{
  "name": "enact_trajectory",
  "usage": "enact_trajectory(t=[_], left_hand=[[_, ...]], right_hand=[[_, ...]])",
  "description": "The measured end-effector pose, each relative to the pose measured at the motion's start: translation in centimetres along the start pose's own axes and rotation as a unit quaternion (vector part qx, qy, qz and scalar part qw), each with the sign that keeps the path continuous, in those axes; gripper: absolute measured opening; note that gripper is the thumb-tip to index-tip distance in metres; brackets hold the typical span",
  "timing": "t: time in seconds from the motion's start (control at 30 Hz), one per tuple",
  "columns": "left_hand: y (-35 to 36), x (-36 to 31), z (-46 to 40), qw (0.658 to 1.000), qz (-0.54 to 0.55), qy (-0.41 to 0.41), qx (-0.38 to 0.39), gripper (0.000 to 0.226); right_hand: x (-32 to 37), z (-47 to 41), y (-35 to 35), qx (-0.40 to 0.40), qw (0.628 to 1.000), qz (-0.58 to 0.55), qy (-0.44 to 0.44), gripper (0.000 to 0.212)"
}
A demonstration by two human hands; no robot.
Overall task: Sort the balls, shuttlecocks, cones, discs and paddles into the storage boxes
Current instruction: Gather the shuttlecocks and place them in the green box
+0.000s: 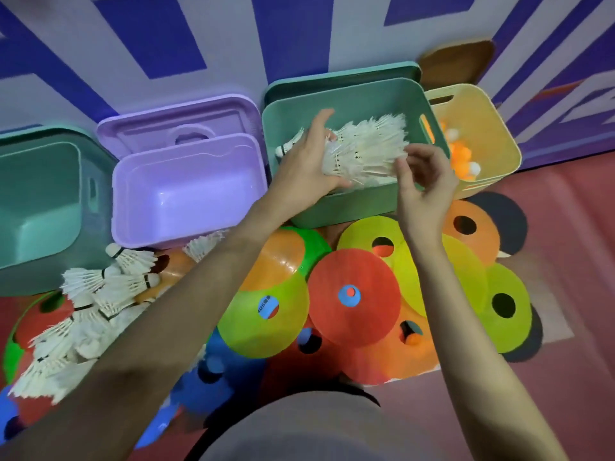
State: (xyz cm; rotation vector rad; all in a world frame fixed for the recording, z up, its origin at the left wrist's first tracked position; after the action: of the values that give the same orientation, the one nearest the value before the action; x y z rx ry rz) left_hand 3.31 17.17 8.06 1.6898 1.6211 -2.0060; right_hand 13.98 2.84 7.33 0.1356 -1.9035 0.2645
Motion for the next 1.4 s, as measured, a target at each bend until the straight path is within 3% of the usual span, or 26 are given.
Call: enact_trajectory(t=[0.33, 0.47, 0.57, 0.73, 1.0, 1.07, 1.2, 1.3, 1.4], left_hand=[[8.5, -3.7, -8.7, 0.996, 0.008, 0.048, 0.071, 0.100], [11.7, -3.4, -9.4, 0.989, 0.023, 0.014, 0.147, 0.099], [12.6, -2.7, -9.3, 0.981, 0.010, 0.002, 0.192, 0.100], [12.0, -1.1, -8.7, 0.980, -0.030, 0.015, 0.198, 0.096], [11.6, 0.7, -7.9, 0.968, -0.128, 0.062, 0.208, 0.068], [11.4, 1.0, -7.7, 0.966, -0.125, 0.056, 0.219, 0.069], [10.9, 1.6, -7.4, 0.979, -0.080, 0.036, 0.184, 0.060], [10.9, 2.1, -7.2, 0.986, -0.068, 0.028, 0.152, 0.041], [11.3, 2.4, -6.9, 0.984, -0.070, 0.027, 0.161, 0.042]], right_hand=[[-3.6, -6.2, -2.8, -0.068, 0.997, 0.028, -0.011, 0.009], [-5.1, -6.9, -3.7, -0.075, 0.996, 0.052, -0.009, 0.009], [-6.3, -7.4, -3.6, -0.063, 0.995, 0.071, 0.000, 0.010], [-8.2, -7.7, -2.7, -0.019, 0.994, 0.108, 0.018, 0.020], [-10.2, -8.1, -0.7, 0.073, 0.975, 0.206, -0.028, 0.024], [-10.6, -8.4, -0.5, 0.089, 0.961, 0.260, -0.039, 0.025], [-10.8, -8.3, -0.4, 0.103, 0.893, 0.435, -0.053, 0.030], [-10.9, -7.8, -0.1, 0.098, 0.870, 0.477, -0.070, 0.031], [-10.7, -7.5, 0.2, 0.109, 0.865, 0.485, -0.066, 0.032]])
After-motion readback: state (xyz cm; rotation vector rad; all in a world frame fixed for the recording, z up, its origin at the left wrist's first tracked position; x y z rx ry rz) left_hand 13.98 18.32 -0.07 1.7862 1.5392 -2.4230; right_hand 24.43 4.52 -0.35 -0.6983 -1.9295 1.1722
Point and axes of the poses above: each hand's wrist, its own z-axis away from the middle knuckle, its own y-axis out of the palm, x = y × z, the point moved 3 cm from there along -z, towards the middle knuckle, and after that the axes turned 11 degrees about -x, right-handed, at the moved point
